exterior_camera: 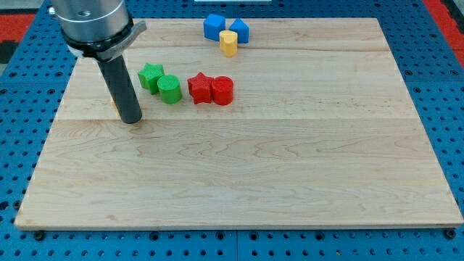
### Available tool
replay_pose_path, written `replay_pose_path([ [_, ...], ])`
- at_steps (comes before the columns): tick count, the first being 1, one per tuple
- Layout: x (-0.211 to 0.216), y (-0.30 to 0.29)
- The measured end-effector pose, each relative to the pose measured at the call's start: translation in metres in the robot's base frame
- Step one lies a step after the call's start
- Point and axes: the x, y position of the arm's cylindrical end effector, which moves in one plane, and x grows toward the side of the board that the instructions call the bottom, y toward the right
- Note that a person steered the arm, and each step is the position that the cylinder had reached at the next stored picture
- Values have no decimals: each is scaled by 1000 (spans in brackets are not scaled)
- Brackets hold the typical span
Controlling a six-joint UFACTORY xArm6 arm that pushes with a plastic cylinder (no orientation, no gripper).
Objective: Move the yellow hexagon towards the center left of the board
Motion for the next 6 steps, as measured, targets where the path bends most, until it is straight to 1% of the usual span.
replay_pose_path([
  [1,-2,21],
  [2,-21,22],
  [3,-11,-3],
  [4,-29,-48],
  [5,-86,-59],
  [6,-97,-45],
])
